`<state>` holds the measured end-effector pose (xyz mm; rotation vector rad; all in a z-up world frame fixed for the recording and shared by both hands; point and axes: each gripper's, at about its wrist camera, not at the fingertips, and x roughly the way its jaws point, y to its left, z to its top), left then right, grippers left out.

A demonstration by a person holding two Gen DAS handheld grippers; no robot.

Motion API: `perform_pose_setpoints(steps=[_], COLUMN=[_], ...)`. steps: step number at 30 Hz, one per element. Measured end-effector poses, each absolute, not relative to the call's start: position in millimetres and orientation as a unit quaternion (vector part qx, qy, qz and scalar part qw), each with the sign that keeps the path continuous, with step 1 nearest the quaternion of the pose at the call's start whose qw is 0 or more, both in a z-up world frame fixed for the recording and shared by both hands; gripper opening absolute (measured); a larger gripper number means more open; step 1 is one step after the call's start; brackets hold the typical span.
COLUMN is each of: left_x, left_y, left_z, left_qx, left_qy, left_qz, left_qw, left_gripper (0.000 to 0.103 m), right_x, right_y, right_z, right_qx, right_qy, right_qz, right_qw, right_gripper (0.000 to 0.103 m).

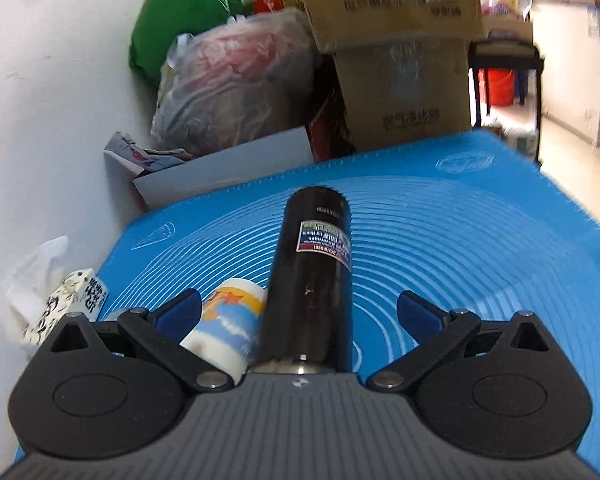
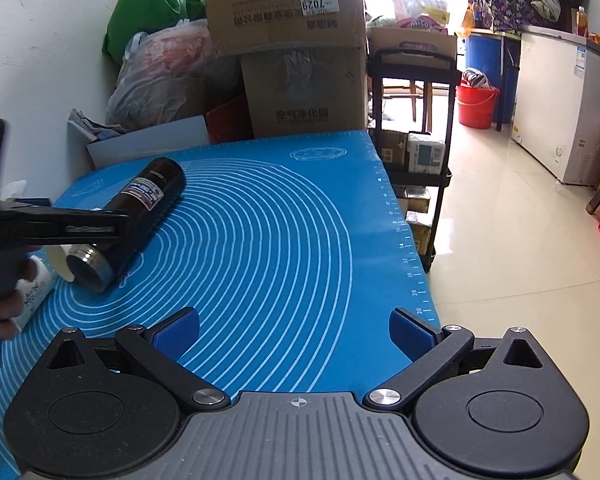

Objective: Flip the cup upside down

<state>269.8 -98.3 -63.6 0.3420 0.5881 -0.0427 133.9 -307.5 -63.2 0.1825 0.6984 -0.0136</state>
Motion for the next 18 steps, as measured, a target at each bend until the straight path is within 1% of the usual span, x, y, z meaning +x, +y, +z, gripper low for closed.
perform_pose_setpoints(steps=[3, 4, 5, 9, 12, 13, 18], left_x=[285.9, 289.0, 290.6, 297.1, 298.5, 299.1, 299.0], left_y=[-102.8, -104.4, -106.0, -109.1, -110.4, -110.6, -110.8], left_z=[-79.0, -82.9, -85.8, -97.1, -102.7, -103.4, -102.1], left_qx=[0.181, 0.187, 0.194, 0.214, 0.232, 0.236, 0.239], left_qy=[0.309, 0.312, 0.313, 0.330, 0.332, 0.331, 0.328], left_qz=[-0.017, -0.015, -0.013, -0.012, 0.002, 0.007, 0.007], left_qw=[0.934, 0.931, 0.929, 0.920, 0.914, 0.914, 0.914], left_gripper=[0.102, 0.097, 0.085, 0.081, 0.074, 0.069, 0.069], right_x=[141.0, 142.5, 143.3, 145.7, 145.1, 145.1, 146.2], right_y=[-308.9, -309.1, -309.9, -310.0, -310.8, -310.9, -310.6], right_z=[-69.9, -72.0, -73.7, -78.6, -80.8, -81.1, -80.8], right_qx=[0.092, 0.093, 0.094, 0.096, 0.098, 0.097, 0.098], right_qy=[0.345, 0.346, 0.347, 0.351, 0.353, 0.353, 0.354], right_qz=[-0.004, -0.003, -0.002, 0.001, 0.002, 0.002, 0.002], right_qw=[0.934, 0.934, 0.933, 0.931, 0.931, 0.930, 0.930], right_gripper=[0.103, 0.103, 0.103, 0.103, 0.103, 0.103, 0.103])
